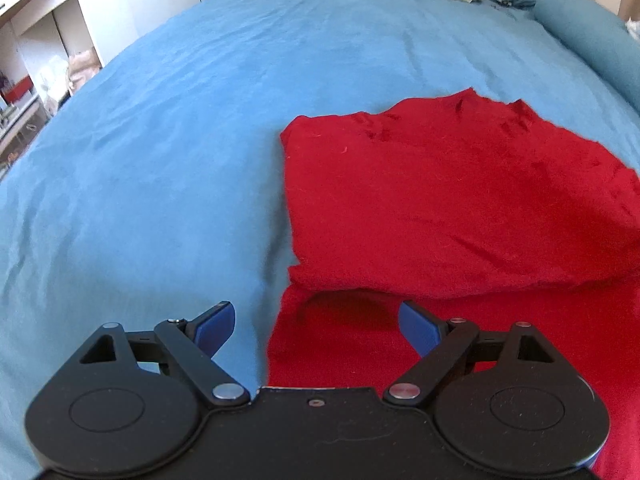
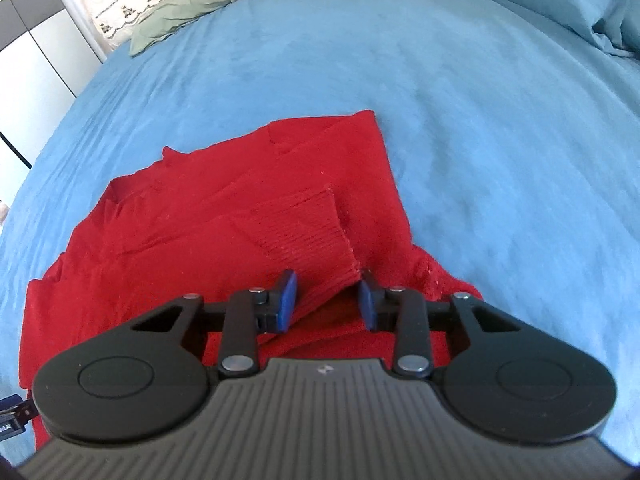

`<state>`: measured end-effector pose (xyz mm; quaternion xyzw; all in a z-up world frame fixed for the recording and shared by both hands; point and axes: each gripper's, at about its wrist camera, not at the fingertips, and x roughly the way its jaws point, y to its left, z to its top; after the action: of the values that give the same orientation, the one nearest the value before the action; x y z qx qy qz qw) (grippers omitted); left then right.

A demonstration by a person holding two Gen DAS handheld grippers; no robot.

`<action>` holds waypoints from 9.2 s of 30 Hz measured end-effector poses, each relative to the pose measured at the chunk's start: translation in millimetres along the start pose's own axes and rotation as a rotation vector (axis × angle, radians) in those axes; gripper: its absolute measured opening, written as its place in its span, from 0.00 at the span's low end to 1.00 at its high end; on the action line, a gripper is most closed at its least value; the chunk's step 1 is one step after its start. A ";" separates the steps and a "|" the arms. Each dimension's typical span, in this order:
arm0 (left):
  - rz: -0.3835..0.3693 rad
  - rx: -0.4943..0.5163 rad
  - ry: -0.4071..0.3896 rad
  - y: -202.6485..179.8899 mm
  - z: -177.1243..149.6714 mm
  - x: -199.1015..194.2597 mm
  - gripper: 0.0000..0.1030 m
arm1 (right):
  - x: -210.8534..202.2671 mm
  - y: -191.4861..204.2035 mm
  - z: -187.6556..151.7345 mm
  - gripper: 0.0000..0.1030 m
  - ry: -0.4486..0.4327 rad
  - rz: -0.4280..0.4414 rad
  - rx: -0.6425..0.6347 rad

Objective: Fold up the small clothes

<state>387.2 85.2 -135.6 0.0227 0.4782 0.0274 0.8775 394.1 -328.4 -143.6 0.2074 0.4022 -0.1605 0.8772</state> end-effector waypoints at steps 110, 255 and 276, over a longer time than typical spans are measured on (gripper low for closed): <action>-0.132 -0.090 -0.130 25.0 -279.9 -156.4 0.59 | -253.8 -115.4 -294.6 0.74 -0.063 -0.034 -0.131; -0.150 0.066 -0.119 14.1 -76.7 -27.2 1.00 | 7.6 308.3 -90.5 0.29 0.106 0.458 -0.722; -0.409 -0.322 -0.213 35.1 -34.6 -11.1 0.08 | -68.7 91.4 -96.8 0.98 -0.041 0.366 -0.478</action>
<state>351.3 119.9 -142.7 -0.2111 0.3676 -0.0770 0.9024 330.3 -193.9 -126.2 0.0606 0.3669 0.0954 0.9234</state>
